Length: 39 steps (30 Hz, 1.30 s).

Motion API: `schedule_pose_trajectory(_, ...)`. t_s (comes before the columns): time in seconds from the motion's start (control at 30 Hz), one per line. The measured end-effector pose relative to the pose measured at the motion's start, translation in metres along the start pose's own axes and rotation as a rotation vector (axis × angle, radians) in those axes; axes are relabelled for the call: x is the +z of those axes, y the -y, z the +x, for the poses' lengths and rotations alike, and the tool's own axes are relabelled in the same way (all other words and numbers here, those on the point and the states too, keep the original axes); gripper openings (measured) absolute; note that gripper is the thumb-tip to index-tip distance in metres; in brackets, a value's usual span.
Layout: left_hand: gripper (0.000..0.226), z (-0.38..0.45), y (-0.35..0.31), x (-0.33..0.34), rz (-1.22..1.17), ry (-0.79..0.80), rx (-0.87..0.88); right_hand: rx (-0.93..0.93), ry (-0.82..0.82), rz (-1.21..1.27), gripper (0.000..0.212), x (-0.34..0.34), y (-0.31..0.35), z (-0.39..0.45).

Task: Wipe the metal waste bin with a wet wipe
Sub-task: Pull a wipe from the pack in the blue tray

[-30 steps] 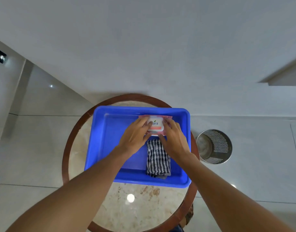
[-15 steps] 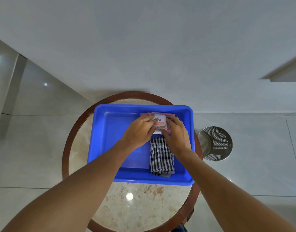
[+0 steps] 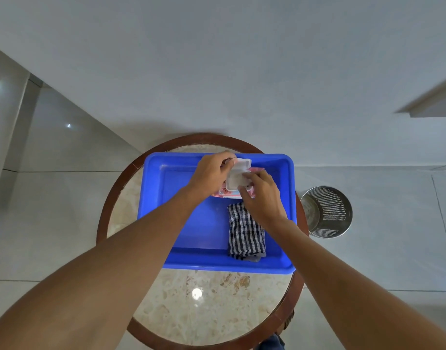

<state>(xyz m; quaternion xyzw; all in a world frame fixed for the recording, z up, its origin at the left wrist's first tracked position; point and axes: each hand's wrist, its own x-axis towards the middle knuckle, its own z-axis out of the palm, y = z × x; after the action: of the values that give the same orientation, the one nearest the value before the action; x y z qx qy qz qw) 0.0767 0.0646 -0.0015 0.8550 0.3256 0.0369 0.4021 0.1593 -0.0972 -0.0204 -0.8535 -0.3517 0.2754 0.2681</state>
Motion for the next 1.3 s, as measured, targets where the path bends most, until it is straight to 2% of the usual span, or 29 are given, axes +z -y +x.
schedule_pose_trajectory(0.17, 0.025, -0.001, 0.002, -0.002, 0.009, -0.001, 0.028, 0.099, -0.01, 0.079, 0.038, 0.004, 0.004, 0.012)
schedule_pose_trajectory(0.4, 0.025, 0.0, 0.004, -0.001, 0.001, -0.009, 0.037, 0.382, -0.094, 0.334, 0.035, 0.005, 0.014, 0.021)
schedule_pose_trajectory(0.63, 0.025, -0.002, 0.008, -0.001, -0.006, 0.003, 0.04, 0.378, -0.122, 0.308, 0.025, 0.005, 0.016, 0.018)
schedule_pose_trajectory(0.9, 0.026, -0.021, 0.006, 0.004, -0.026, 0.008, 0.074, 0.445, -0.358, 0.385, 0.011, -0.006, 0.005, -0.001)
schedule_pose_trajectory(1.1, 0.031, -0.039, 0.012, 0.016, 0.12, 0.07, 0.064, 0.41, -0.422, 0.468, 0.015, -0.021, -0.004, -0.006)
schedule_pose_trajectory(1.3, 0.034, -0.043, 0.014, 0.027, 0.226, 0.036, 0.016, 0.36, -0.383, 0.491, 0.022, -0.02, -0.016, -0.015)
